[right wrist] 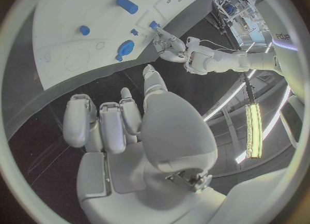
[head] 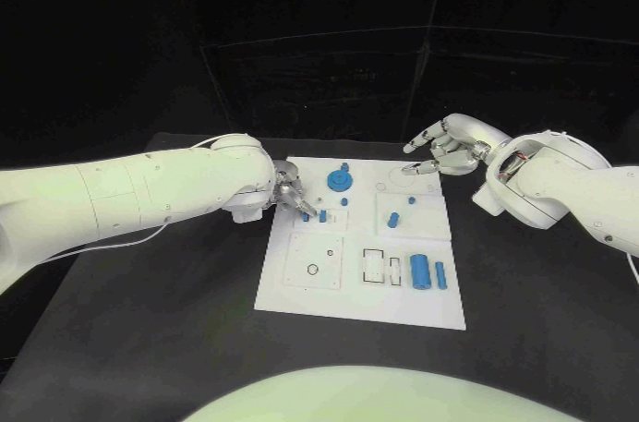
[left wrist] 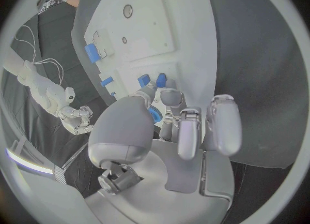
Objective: Assemble the parts on the task board
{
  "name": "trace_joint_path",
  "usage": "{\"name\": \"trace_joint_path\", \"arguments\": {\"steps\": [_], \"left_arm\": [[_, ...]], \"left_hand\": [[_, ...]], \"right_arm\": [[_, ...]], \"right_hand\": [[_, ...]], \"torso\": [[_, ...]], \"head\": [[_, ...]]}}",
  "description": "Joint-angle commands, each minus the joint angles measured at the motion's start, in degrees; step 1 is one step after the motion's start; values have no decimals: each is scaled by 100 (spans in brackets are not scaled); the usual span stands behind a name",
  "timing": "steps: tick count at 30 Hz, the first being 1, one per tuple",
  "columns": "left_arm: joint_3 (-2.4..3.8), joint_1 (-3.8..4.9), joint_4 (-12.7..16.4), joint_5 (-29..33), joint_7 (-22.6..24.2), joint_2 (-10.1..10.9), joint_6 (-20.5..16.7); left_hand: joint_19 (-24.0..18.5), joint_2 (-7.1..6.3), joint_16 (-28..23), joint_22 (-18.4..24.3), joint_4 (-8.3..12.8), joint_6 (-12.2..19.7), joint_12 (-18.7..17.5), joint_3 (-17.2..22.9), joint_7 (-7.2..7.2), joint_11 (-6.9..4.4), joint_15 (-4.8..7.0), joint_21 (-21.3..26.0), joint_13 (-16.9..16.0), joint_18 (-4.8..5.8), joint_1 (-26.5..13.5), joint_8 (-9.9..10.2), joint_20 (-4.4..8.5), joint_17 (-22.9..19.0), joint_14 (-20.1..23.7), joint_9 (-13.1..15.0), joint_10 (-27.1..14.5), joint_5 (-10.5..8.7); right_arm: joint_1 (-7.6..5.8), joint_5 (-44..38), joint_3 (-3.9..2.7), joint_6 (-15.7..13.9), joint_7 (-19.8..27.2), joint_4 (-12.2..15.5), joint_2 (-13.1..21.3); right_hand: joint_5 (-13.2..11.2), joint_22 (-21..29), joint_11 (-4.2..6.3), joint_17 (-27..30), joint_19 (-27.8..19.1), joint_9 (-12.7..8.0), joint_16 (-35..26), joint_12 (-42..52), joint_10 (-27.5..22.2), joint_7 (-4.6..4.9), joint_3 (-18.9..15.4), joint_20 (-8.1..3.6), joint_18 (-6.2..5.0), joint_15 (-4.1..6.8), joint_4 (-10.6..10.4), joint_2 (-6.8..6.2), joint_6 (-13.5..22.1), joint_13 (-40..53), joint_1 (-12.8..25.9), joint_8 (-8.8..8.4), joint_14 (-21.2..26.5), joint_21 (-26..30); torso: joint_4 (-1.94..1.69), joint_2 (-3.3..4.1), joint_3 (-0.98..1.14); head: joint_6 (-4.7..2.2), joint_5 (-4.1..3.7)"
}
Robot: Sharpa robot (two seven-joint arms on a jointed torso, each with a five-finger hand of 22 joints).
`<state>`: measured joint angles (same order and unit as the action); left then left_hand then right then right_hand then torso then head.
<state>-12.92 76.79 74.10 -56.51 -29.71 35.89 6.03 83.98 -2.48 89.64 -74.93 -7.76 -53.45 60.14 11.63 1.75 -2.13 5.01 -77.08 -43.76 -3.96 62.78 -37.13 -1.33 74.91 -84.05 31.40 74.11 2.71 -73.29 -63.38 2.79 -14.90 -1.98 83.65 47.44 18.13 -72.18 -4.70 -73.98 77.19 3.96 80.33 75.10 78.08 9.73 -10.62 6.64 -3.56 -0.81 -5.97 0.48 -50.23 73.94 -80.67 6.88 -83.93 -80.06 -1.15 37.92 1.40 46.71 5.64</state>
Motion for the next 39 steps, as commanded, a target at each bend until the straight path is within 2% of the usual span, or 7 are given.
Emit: {"name": "trace_joint_path", "arguments": {"steps": [1, 13, 16, 26, 28, 32, 39], "left_arm": [[1, 3, -6, 50, -29, -8, -16], [10, -5, 125, 462, 230, 137, -704], [14, 0, 162, 702, 578, 219, -1156], [20, 23, 166, 1727, 2174, 369, -2044], [20, 27, 139, 1796, 2461, 362, -2095], [20, 34, -23, 1861, 3130, 245, -2215], [20, 44, -582, 1264, 3986, -137, -2321]], "left_hand": [[77, -10, 36, -134, -55, -7, 33, -115, 39, 16, 22, -20, 4, 51, -76, 32, 31, 1509, -595, 12, -11, 8], [36, -75, 36, -35, -335, 93, -84, -593, 63, 39, 15, 89, 171, 25, -191, 85, 27, 1509, -595, 32, -110, 9], [-135, -60, -35, 353, -464, 332, -600, -782, 151, 104, -35, 480, 864, -64, -180, 220, -6, 1381, -559, -13, -516, 8], [-1087, -67, -1061, 2365, -641, 1273, -1297, -1354, 649, 566, -423, 2659, 1428, -478, 331, 796, -352, -141, 7, -537, -1692, 15], [-1518, -20, -1691, 3171, -606, 1275, -1443, -1413, 690, 631, -470, 3572, 1543, -638, 508, 835, -412, -952, 400, -663, -1964, 26], [-1943, 162, -3716, 3652, -99, 1260, -1977, -1213, 777, 744, -604, 4295, 1955, -640, 1445, 995, -554, -3212, 1710, -981, -2562, 19], [-1779, 82, -4117, 4101, 507, 926, -2848, -853, 811, 829, -645, 4770, 2825, -656, 2129, 1436, -582, -3638, 1700, -1638, -2509, 27]], "right_arm": [[-11, -13, -4, -31, 39, 14, 2], [-11, -13, -4, -36, 49, 6, 0], [-11, -13, -4, -39, 51, 1, -2], [-10, -13, -4, -45, 54, -21, 0], [-10, -13, -4, -46, 54, -23, 3], [-10, -13, -4, -58, 58, -29, 4], [-10, -13, -4, -92, 73, -45, -20]], "right_hand": [[12, 6, -3, 7, -42, -5, -26, -20, -23, 5, -33, 7, -75, 47, -6, 63, -17, -2, -11, 21, -254, 33], [11, 12, -4, 11, -46, -7, -30, -24, -26, 7, -42, 7, -77, 47, -11, 61, -11, -6, -6, 19, -253, 38], [11, 12, -4, 11, -46, -7, -30, -24, -26, 7, -42, 7, -77, 47, -11, 61, -11, -6, -6, 19, -253, 38], [11, 12, -4, 11, -46, -7, -30, -24, -26, 7, -42, 7, -77, 47, -11, 61, -11, -6, -6, 19, -253, 38], [11, 12, -4, 11, -46, -7, -30, -24, -26, 7, -42, 7, -77, 47, -11, 61, -11, -6, -6, 19, -253, 38], [11, 12, -4, 11, -46, -7, -30, -24, -26, 7, -42, 7, -77, 47, -11, 61, -11, -6, -6, 19, -253, 38], [15, 46, -4, 39, -70, -8, -50, -61, -57, 8, -52, 6, -84, 46, -20, 67, -4, -46, -2, 18, -247, 59]], "torso": [[-4, 0, -4], [-10, -3, -2], [-12, -4, 3], [-2, 7, -1], [1, 6, 1], [-3, 8, -4], [6, 8, -2]], "head": [[-2, -9], [-12, -24], [-21, -29], [-74, -53], [-101, -70], [-191, -122], [-269, -168]]}}
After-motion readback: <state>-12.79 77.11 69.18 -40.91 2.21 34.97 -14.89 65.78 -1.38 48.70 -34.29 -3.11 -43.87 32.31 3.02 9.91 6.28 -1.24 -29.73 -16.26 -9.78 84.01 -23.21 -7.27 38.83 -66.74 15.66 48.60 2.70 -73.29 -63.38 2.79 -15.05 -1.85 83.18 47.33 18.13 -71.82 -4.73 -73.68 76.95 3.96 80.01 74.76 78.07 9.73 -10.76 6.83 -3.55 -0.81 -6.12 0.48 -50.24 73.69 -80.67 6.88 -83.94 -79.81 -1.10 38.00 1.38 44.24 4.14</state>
